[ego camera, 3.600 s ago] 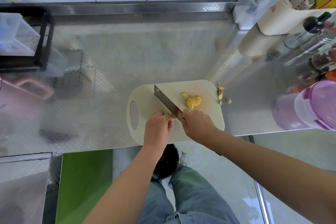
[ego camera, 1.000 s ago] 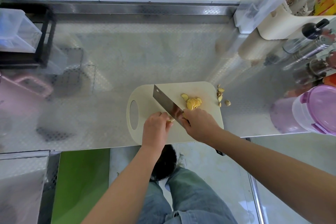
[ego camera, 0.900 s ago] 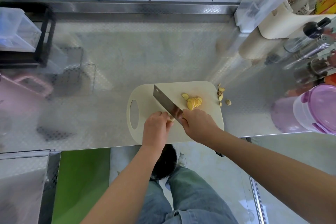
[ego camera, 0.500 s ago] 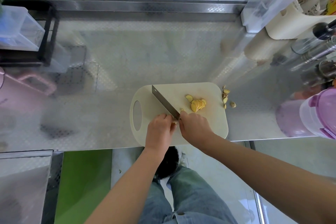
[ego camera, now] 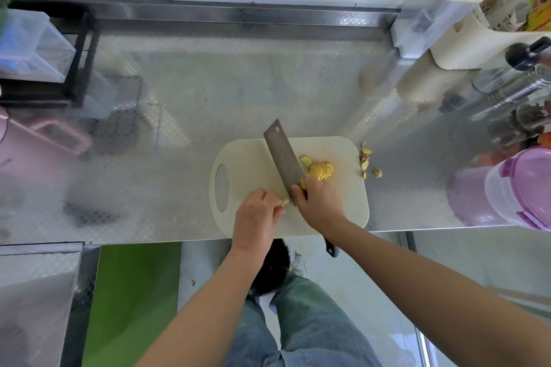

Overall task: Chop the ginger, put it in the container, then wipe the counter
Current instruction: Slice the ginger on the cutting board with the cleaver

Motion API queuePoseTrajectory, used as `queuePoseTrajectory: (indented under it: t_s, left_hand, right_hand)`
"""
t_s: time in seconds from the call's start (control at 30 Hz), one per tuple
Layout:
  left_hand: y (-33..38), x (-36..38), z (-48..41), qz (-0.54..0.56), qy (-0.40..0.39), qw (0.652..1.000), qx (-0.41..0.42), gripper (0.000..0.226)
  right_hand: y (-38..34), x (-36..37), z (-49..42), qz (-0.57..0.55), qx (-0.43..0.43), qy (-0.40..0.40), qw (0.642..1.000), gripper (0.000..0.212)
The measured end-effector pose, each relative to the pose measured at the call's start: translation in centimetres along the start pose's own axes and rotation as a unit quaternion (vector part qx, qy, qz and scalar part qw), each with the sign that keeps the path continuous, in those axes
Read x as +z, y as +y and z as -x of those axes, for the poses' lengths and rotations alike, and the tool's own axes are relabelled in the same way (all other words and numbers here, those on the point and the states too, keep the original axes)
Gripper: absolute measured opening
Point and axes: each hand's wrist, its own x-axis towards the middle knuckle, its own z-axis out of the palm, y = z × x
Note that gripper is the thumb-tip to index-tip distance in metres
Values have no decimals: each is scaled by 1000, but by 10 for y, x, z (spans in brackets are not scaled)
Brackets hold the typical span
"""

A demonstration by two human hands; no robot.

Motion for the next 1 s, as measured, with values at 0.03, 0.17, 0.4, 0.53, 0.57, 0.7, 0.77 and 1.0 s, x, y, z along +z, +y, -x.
queuePoseTrajectory:
  t_s: [0.03, 0.17, 0.4, 0.53, 0.57, 0.7, 0.77, 1.0]
  left_hand:
    - [0, 0, 2, 5, 2, 1000, 0, 23]
    - [2, -1, 7, 24, 18, 1000, -7, 32]
    - [4, -5, 2, 10, 12, 999, -50, 10]
    - [2, -6, 0, 14, 11, 999, -43, 12]
    - [2, -5, -1, 17, 11, 999, -42, 12]
    - [1, -6, -2, 17, 4, 999, -39, 10]
    - [1, -5, -3, 13, -2, 999, -38, 9]
    - [2, -7, -7, -4, -16, 999, -28, 9]
  right_hand:
    - [0, -3, 0, 1, -6, -1, 1000, 27]
    - [4, -17, 2, 34, -36, -15, 999, 27]
    - [3, -22, 16, 90, -82, -53, 991, 28]
    - [1, -24, 17, 108, -94, -57, 988, 29]
    - [1, -24, 17, 117, -98, -61, 986, 26]
    - [-2, -26, 17, 155, -116, -66, 979, 21]
    - [-3, -27, 17, 176, -120, -71, 975, 20]
    - [-6, -15, 13, 186, -105, -86, 973, 19]
